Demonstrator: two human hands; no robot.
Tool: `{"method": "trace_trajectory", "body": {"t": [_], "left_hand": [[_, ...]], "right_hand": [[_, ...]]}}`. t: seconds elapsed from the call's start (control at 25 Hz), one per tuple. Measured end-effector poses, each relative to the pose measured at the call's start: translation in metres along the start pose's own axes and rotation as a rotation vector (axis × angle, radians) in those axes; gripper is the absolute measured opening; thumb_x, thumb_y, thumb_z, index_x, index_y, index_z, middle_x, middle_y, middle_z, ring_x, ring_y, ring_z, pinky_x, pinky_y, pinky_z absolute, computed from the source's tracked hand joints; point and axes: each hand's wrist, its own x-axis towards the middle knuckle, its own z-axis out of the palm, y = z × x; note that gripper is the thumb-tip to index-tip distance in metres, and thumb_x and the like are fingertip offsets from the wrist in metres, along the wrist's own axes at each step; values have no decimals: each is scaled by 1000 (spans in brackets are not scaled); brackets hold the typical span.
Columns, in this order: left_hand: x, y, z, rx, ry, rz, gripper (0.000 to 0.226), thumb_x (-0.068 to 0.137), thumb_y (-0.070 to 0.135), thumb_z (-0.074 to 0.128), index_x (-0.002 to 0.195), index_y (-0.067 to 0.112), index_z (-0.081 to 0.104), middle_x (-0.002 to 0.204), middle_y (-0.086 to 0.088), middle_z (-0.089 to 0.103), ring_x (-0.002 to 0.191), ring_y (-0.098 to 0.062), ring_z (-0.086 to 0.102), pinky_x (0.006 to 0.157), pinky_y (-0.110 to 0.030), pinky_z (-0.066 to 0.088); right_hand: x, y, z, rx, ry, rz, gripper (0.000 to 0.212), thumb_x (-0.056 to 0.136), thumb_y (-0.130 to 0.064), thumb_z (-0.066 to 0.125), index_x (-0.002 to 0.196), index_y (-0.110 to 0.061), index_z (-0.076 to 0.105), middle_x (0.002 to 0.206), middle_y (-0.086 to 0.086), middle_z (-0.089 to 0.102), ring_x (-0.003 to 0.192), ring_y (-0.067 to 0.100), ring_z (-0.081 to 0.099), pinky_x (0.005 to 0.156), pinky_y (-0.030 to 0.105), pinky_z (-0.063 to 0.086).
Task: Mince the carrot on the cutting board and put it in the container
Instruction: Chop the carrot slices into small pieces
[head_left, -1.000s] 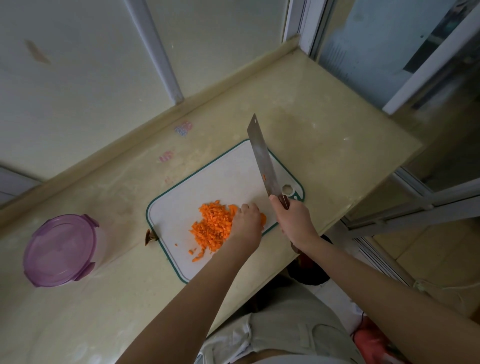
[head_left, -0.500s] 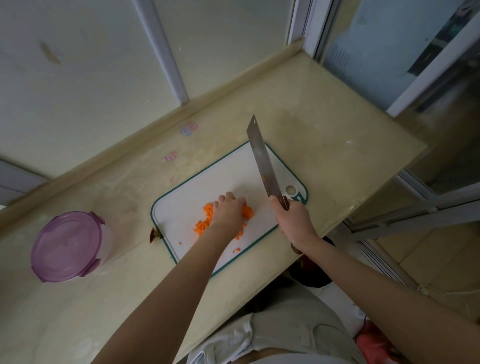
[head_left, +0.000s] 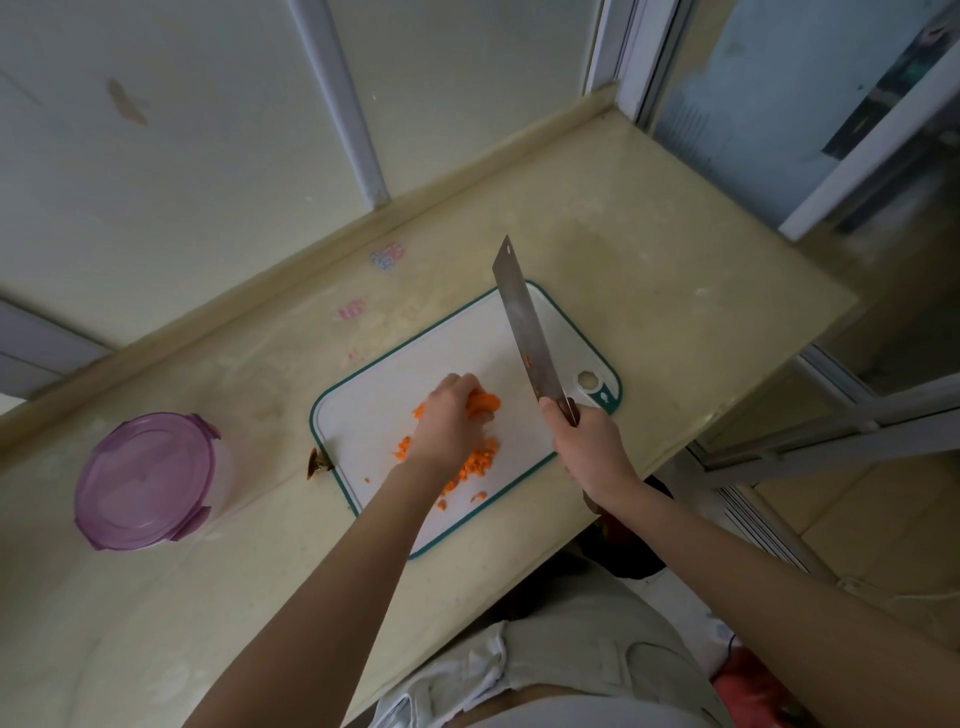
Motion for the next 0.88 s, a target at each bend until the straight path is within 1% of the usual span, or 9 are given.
{"method": "trace_trajectory", "body": {"t": [0.08, 0.2, 0.36, 0.44, 0.52, 0.6, 0.72, 0.8, 0.88], "left_hand": [[-6, -5, -14, -79, 107, -10, 14, 83, 6, 65, 95, 5, 59, 93, -5, 54, 84, -19, 49, 68, -16, 29], [-16, -15, -30, -139, 235, -37, 13, 85, 10, 65, 94, 9, 56, 94, -2, 52, 82, -15, 46, 66, -15, 28], [-32, -26, -43, -225, 443, -88, 8, 91, 4, 54, 96, 6, 48, 99, -5, 47, 85, -18, 45, 68, -15, 28], [-41, -31, -50, -251, 556, -98, 5, 92, 0, 49, 97, 2, 48, 99, -9, 46, 85, -19, 44, 67, -15, 28], [-49, -37, -56, -284, 644, -95, 5, 91, -2, 48, 96, 0, 48, 98, -14, 48, 83, -14, 41, 69, -11, 31], [-56, -43, -61, -319, 682, -115, 5, 91, -1, 48, 95, 1, 47, 97, -16, 48, 82, -12, 40, 69, -9, 31], [-66, -51, -64, -343, 698, -158, 6, 91, 0, 49, 96, 3, 46, 98, -15, 49, 85, -18, 44, 67, -11, 30], [-72, -54, -64, -359, 705, -187, 9, 91, 0, 50, 94, 7, 45, 97, -12, 49, 84, -18, 44, 67, -9, 32], [-76, -57, -63, -385, 704, -235, 12, 90, 0, 50, 93, 10, 43, 95, -10, 48, 83, -18, 44, 65, -11, 31]], "right_hand": [[-3, -1, 2, -6, -22, -8, 44, 95, -36, 51, 58, -17, 35, 52, 1, 33, 44, 13, 32, 44, 26, 28], [-11, -4, 9, 23, -108, 11, 44, 95, -37, 51, 58, -19, 35, 48, -4, 32, 39, 11, 30, 40, 23, 26], [-29, -11, 25, 80, -344, 84, 43, 95, -40, 51, 60, -21, 37, 46, -8, 33, 37, 8, 29, 37, 20, 25], [-40, -12, 40, 54, -426, 114, 43, 95, -43, 51, 62, -21, 37, 45, -8, 33, 37, 9, 28, 38, 19, 24], [-50, -10, 58, 16, -485, 129, 42, 95, -44, 51, 63, -21, 36, 45, -8, 32, 37, 9, 27, 38, 18, 23], [-59, -6, 74, -21, -537, 135, 42, 95, -43, 50, 62, -21, 35, 44, -8, 30, 36, 9, 26, 38, 19, 23], [-65, 2, 91, -78, -609, 145, 43, 95, -43, 49, 62, -21, 34, 47, -5, 30, 38, 10, 25, 39, 19, 23], [-63, 8, 96, -136, -619, 135, 42, 95, -42, 49, 63, -19, 35, 50, -2, 32, 39, 11, 27, 39, 19, 25], [-59, 12, 97, -189, -593, 110, 41, 96, -40, 49, 64, -18, 38, 51, 0, 34, 38, 11, 30, 38, 20, 27]]}}
